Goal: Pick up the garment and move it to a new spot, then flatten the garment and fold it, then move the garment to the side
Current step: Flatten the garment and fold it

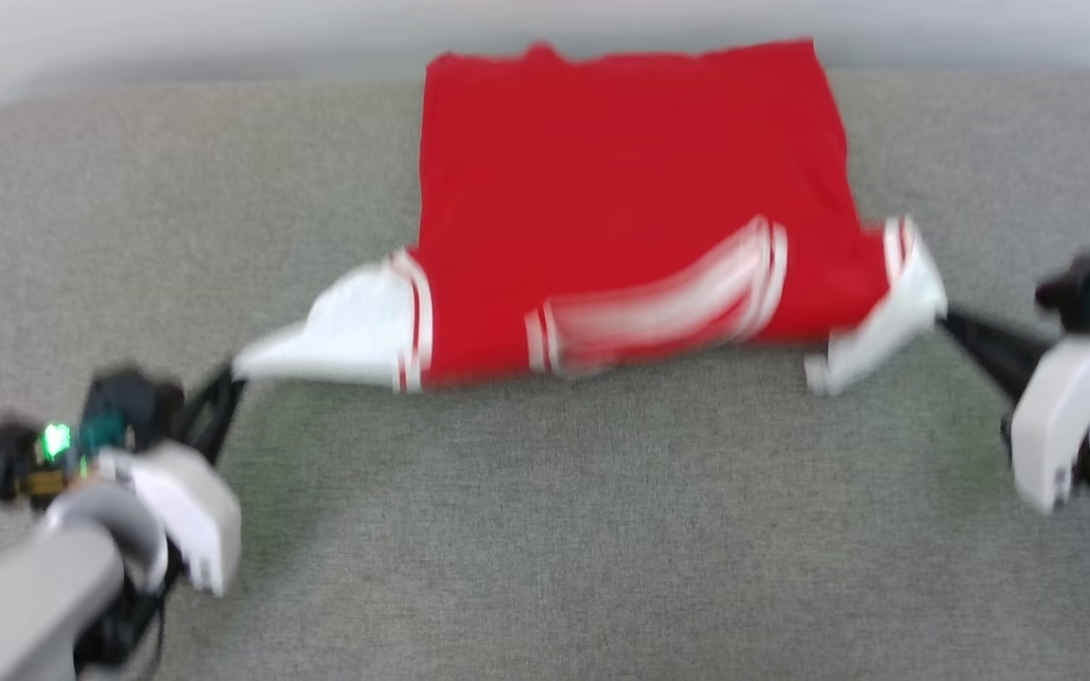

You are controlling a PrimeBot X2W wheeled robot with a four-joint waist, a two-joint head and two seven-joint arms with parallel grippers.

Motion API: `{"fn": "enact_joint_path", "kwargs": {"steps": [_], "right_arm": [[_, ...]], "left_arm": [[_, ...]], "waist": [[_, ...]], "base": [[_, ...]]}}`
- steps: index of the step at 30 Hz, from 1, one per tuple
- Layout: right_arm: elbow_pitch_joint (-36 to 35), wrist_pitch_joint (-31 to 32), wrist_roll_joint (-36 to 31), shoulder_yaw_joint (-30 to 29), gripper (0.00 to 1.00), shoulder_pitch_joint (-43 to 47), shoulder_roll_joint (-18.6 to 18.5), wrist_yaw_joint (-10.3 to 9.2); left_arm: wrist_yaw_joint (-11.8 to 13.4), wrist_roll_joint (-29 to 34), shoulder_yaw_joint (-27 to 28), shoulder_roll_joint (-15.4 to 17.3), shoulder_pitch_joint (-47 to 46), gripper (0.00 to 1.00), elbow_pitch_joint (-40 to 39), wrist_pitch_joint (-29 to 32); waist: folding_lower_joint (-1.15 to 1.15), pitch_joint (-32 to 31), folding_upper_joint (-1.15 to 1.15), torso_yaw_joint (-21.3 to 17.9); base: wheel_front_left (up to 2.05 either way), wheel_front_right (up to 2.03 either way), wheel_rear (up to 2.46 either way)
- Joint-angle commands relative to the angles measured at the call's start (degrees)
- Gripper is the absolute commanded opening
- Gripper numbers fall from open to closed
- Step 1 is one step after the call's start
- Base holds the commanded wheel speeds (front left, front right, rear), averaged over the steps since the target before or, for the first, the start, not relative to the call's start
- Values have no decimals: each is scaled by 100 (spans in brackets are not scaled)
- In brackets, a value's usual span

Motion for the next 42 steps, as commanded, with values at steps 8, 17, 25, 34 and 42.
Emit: {"fn": "enact_joint_path", "kwargs": {"steps": [8, 17, 25, 34, 42], "right_arm": [[-468, 183, 110, -139, 0, 1681, -310, -9], [-1025, 406, 136, -749, 0, 3489, -615, -9], [-1474, 790, -126, -1561, 0, 4453, -558, -9], [-2191, 1129, -495, -3173, 100, 4485, -574, -8], [-2966, 1842, -713, -4619, 100, 3665, -985, -7]], "left_arm": [[410, -424, -354, 188, 1371, 0, -448, -70], [445, -639, -732, 185, 2327, 0, -467, -58], [514, -662, -817, 107, 2552, 0, -508, -64], [652, -521, -749, -38, 2418, 0, -661, -155], [898, -228, -721, -16, 2130, 0, -1069, -131]], "waist": [[1, -583, 0, 23], [1, -1039, 0, 98], [1, -1100, 0, 141], [1, -1158, 0, 183], [1, -902, 0, 382]], "base": [[0, 0, 0], [0, 0, 0], [0, 0, 0], [0, 0, 0], [0, 0, 0]]}}
